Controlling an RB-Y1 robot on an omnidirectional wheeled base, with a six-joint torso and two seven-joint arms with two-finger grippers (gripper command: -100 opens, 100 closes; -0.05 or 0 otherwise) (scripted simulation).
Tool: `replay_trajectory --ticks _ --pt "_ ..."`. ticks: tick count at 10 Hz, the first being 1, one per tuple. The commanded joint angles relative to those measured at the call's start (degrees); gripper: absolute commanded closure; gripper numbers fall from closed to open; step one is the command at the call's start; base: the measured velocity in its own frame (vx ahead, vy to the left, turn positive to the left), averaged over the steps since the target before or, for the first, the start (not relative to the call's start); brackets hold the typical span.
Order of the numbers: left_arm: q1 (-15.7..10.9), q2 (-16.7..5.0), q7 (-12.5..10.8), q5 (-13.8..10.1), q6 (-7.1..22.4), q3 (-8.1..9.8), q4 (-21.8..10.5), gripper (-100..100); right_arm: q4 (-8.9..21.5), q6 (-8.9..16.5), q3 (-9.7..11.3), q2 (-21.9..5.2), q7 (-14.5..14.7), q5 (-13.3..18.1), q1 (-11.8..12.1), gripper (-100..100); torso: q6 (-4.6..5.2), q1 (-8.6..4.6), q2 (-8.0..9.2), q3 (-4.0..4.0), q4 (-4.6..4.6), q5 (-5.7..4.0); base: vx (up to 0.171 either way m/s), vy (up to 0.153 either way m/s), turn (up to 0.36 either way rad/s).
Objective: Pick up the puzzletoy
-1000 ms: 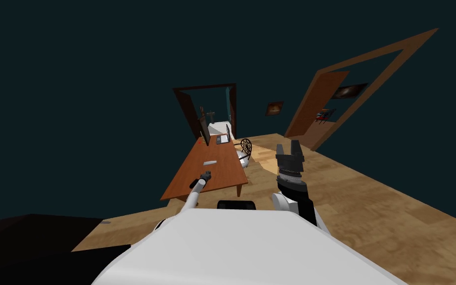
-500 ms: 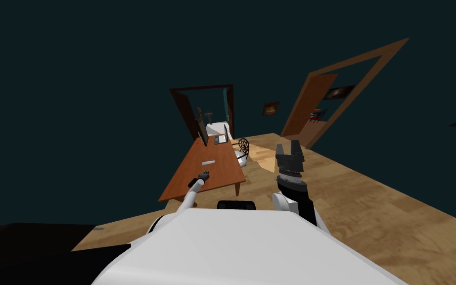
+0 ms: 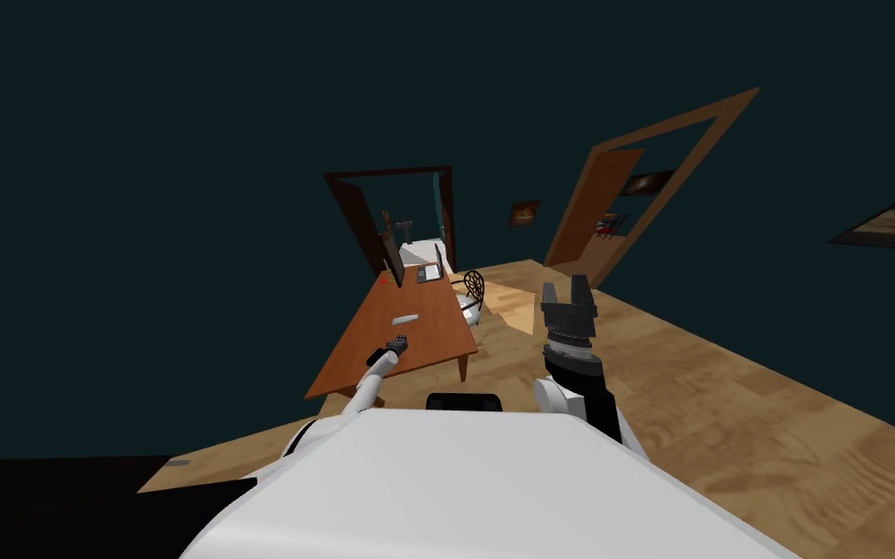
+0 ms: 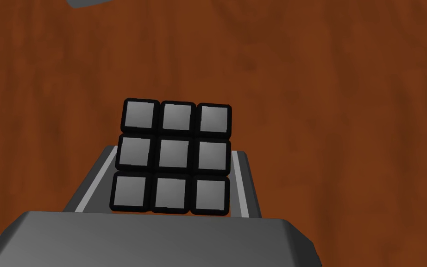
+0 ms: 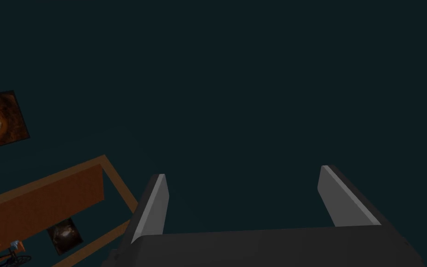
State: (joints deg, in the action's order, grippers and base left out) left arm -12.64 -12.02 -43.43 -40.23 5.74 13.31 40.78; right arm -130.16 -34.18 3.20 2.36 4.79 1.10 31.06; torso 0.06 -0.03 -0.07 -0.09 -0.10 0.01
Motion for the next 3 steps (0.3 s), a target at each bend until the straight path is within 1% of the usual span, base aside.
replay_trajectory --ticks 1,2,3 --pt "0.22 -0.54 -2.86 1.06 0.11 -0.08 0.42 100 0.00 0.00 0.00 0.00 0.00 0.00 0.00 0 0.00 0.00 0.00 0.00 0.00 0.00 -0.031 -0.019 -0.062" --pt "0.32 -0.26 -1.59 0.87 0.02 -0.01 0.47 100 0.00 0.00 0.00 0.00 0.00 0.00 0.01 0 -0.06 0.00 0.02 0.02 0.01 0.00 -0.011 -0.006 -0.001" --pt "0.37 -0.29 -1.89 1.01 0.07 0.02 0.57 0 0.00 0.00 0.00 0.00 0.00 0.00 0.01 0 -0.06 0.05 -0.02 0.00 0.01 0.03 0.000 0.000 0.000"
